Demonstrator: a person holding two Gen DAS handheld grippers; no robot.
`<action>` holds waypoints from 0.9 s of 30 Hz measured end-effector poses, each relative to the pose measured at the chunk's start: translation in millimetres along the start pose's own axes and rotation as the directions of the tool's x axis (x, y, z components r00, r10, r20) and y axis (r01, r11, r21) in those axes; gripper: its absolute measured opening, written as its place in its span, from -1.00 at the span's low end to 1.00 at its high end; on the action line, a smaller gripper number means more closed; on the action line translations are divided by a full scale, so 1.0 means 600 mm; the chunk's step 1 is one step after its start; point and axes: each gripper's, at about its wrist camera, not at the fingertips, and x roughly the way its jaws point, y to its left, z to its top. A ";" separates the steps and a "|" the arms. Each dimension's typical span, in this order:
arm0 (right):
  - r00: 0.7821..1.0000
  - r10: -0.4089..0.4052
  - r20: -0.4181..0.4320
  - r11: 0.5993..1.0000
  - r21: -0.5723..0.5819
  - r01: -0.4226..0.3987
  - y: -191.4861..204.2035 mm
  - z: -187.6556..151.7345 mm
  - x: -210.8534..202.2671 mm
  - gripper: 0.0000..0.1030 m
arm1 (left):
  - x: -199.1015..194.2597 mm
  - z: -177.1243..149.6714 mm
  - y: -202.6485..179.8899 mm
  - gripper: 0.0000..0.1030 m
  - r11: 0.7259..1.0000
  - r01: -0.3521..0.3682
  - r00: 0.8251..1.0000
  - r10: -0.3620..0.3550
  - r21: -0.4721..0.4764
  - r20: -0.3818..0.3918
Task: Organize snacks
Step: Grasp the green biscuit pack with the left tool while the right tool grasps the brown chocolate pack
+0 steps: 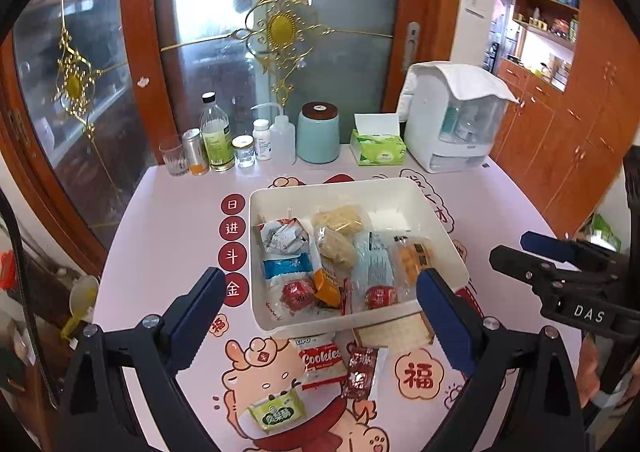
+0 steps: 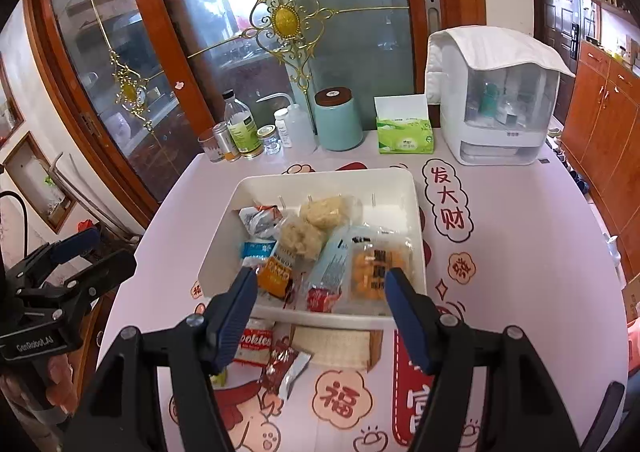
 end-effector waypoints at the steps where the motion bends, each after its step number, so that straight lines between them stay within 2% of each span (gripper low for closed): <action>1: 1.000 -0.004 0.001 1.000 -0.002 0.004 0.001 -0.005 -0.005 0.29 | -0.006 -0.004 -0.003 0.85 1.000 -0.001 1.000 0.001 0.013 0.002; 10: 1.000 -0.026 -0.018 1.000 0.005 0.026 0.005 -0.045 -0.018 0.29 | -0.018 -0.036 -0.010 0.85 0.994 -0.002 1.000 0.004 0.107 -0.015; 17: 0.996 -0.043 -0.078 0.999 0.019 0.045 0.001 -0.087 0.020 0.29 | 0.024 -0.098 0.044 0.85 0.994 -0.021 0.995 0.032 0.109 -0.099; 22: 0.988 -0.041 -0.152 0.999 0.028 0.045 -0.007 -0.127 0.061 0.29 | 0.082 -0.167 0.093 0.85 0.996 -0.026 0.974 0.043 0.080 -0.221; 27: 0.973 -0.026 -0.231 0.996 0.074 0.044 -0.004 -0.173 0.114 0.29 | 0.136 -0.232 0.101 0.85 0.997 0.007 0.948 0.019 0.082 -0.317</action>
